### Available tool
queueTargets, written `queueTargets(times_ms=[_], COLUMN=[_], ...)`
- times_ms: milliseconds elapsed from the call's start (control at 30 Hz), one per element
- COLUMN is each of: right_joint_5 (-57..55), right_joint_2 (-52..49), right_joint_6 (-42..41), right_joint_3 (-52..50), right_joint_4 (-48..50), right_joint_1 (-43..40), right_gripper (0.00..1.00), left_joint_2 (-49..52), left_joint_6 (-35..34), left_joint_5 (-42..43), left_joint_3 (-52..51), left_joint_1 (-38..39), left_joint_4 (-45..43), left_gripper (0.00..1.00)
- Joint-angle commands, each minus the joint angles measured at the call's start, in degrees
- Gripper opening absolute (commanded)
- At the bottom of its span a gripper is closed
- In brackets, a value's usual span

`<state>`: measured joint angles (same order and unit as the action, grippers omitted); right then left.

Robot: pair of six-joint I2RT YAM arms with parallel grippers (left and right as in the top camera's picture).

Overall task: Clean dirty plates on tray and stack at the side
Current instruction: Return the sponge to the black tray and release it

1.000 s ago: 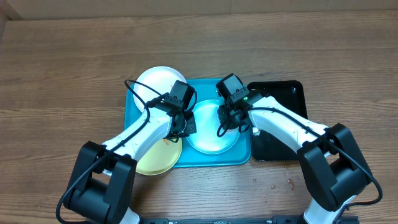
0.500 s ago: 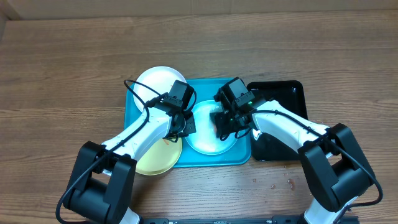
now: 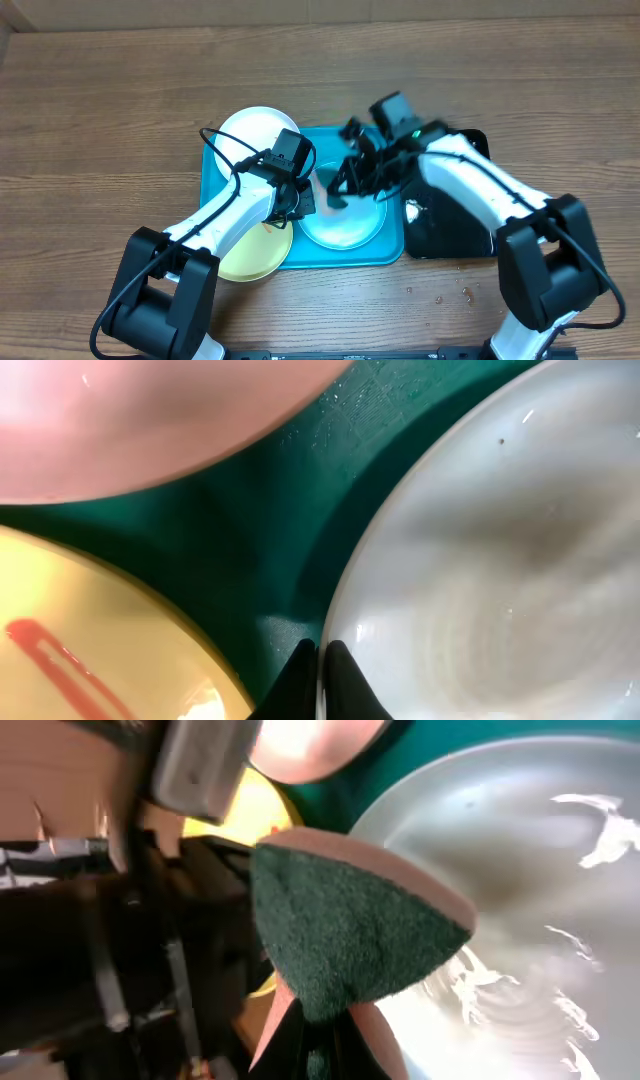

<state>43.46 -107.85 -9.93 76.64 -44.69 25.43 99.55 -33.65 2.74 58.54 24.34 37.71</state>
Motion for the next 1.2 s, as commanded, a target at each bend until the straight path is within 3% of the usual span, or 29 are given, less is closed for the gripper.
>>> queueTargets(times_ms=[0, 200, 400, 733, 967, 1100, 1167], right_joint_5=[-0.3, -19.6, -34.2, -35.2, -41.2, -41.2, -41.3], right_joint_2=[1.4, 2.5, 2.6, 2.6, 2.6, 2.6, 2.6], right_joint_6=[4.4, 5.9, 5.3, 4.9, 2.1, 2.1, 2.1], right_joint_3=[5.4, 11.8, 10.1, -4.1, -6.4, -4.4, -2.2], right_joint_4=[-7.0, -24.2, -32.0, -22.3, -19.3, -18.9, -19.8], right_joint_1=[-2.3, -7.9, -13.8, -14.5, -14.7, -15.0, -15.4], right_gripper=[0.04, 0.04, 0.04, 0.04, 0.04, 0.42, 0.55], left_joint_2=[0.6, 0.6, 0.6, 0.6, 0.6, 0.6, 0.6], left_joint_6=[1.3, 1.6, 1.5, 1.5, 1.5, 1.5, 1.5], left_joint_5=[0.3, 0.3, 0.3, 0.3, 0.3, 0.2, 0.2], left_joint_3=[1.3, 1.3, 1.3, 1.3, 1.3, 1.3, 1.3], left_joint_1=[0.0, 0.0, 0.1, 0.0, 0.0, 0.0, 0.1], left_joint_4=[0.0, -0.1, -0.1, -0.7, -0.7, -0.7, -0.8], left_gripper=[0.07, 0.08, 0.09, 0.10, 0.11, 0.14, 0.15])
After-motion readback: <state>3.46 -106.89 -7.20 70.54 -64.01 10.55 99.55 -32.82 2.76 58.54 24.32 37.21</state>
